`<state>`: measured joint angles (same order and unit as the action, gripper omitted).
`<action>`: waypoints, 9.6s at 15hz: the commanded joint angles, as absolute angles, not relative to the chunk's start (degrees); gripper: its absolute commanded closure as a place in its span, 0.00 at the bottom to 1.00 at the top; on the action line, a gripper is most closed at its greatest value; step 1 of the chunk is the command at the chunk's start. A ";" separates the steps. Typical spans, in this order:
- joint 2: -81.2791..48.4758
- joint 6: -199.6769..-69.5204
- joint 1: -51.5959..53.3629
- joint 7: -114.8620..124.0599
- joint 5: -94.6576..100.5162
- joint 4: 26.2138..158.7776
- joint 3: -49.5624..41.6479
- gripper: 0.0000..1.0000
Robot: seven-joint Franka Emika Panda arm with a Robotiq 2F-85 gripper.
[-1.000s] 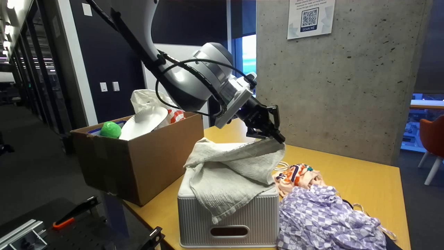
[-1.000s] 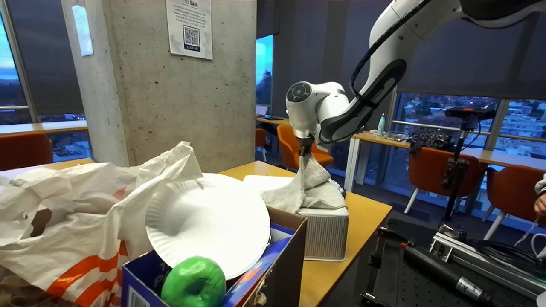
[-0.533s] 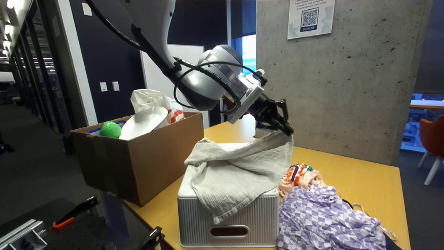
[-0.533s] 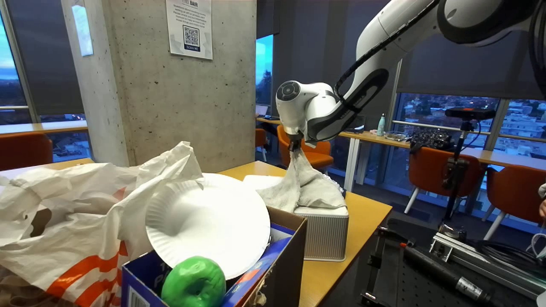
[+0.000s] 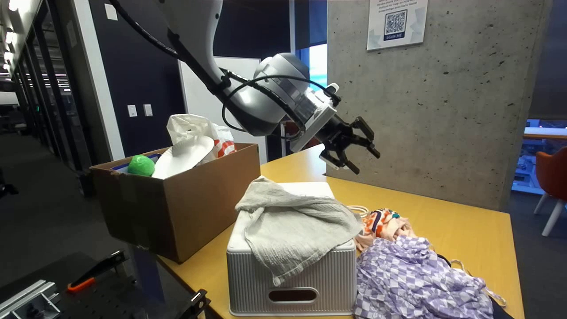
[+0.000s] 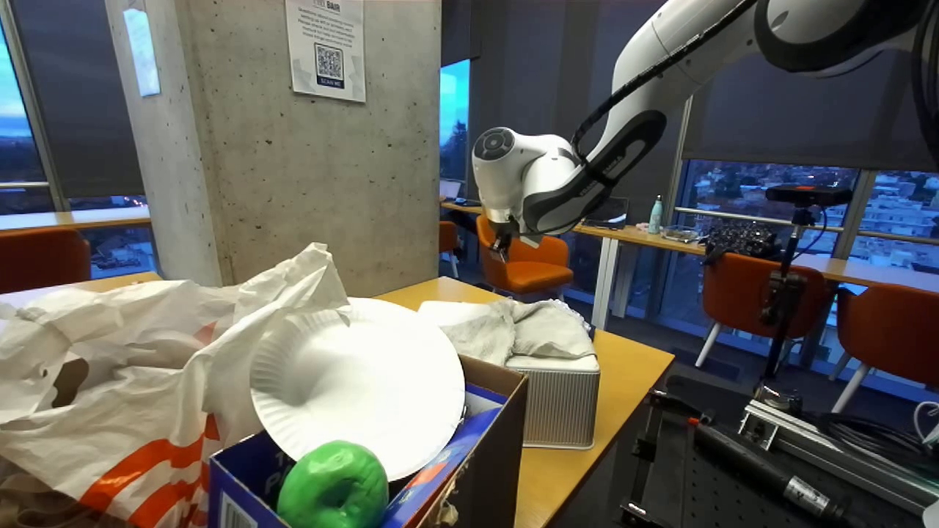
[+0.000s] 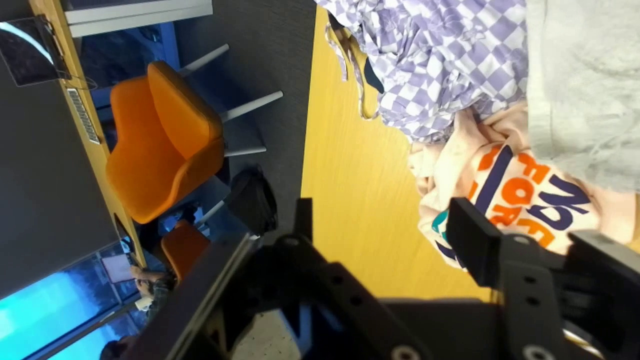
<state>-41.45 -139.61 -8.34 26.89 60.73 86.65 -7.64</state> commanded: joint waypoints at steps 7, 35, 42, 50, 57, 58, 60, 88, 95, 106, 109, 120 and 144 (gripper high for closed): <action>-16.44 -141.26 -2.59 14.69 45.26 107.04 -1.57 0.00; -27.93 -136.58 8.20 5.19 41.40 116.63 -0.36 0.00; -30.85 -137.47 8.80 7.33 46.25 114.70 -1.48 0.00; -33.76 -138.19 9.46 9.08 49.03 111.90 -1.40 0.30; -33.27 -137.80 9.78 9.46 50.64 111.46 -1.45 0.78; -33.05 -137.79 9.75 9.51 51.01 111.52 -1.46 0.85; -32.45 -137.64 9.74 9.63 51.46 111.69 -1.50 0.98; -41.84 -140.79 -1.67 -0.15 55.70 89.16 -6.22 0.99; -56.18 -140.70 -2.84 -9.16 54.13 66.07 -5.86 0.99; -61.62 -145.48 -0.85 -12.47 53.80 57.92 -5.83 0.86; -58.07 -144.48 -0.25 -10.11 53.65 62.23 -6.30 0.60; -30.36 -139.43 -2.23 -8.23 35.83 91.51 -0.94 0.00; -24.93 -155.63 0.08 1.96 14.70 123.41 -4.46 0.00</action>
<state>-25.26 -154.03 -1.15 1.05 15.51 122.74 -3.48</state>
